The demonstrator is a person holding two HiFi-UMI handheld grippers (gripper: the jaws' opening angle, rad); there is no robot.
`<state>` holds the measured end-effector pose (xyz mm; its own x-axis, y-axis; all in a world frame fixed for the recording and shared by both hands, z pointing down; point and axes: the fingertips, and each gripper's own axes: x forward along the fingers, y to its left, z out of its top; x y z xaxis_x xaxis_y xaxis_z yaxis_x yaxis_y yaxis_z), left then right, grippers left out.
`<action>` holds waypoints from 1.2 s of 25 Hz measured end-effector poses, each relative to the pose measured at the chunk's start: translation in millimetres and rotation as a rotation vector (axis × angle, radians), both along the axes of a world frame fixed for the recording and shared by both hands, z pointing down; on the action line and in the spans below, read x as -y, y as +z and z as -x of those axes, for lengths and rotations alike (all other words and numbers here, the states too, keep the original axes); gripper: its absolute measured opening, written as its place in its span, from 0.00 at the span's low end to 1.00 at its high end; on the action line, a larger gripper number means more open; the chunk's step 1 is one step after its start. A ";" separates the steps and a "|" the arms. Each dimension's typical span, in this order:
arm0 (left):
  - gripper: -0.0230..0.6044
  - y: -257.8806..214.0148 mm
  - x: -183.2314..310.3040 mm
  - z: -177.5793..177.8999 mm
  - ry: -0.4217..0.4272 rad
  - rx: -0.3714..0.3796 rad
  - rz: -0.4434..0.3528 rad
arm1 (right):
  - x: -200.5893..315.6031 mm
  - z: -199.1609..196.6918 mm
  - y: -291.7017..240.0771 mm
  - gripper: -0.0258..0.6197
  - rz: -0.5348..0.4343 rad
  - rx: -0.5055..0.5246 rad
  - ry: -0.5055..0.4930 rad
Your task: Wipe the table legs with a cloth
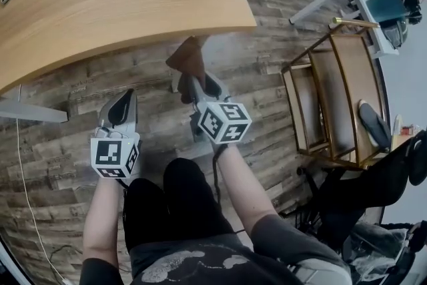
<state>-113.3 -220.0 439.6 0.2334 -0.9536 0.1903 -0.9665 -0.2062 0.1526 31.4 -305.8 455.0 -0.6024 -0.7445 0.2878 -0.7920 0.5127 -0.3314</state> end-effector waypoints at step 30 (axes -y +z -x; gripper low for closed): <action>0.07 278.3 33.6 65.4 0.000 -0.034 -0.037 | 6.3 -14.4 340.6 0.17 0.161 -0.187 0.044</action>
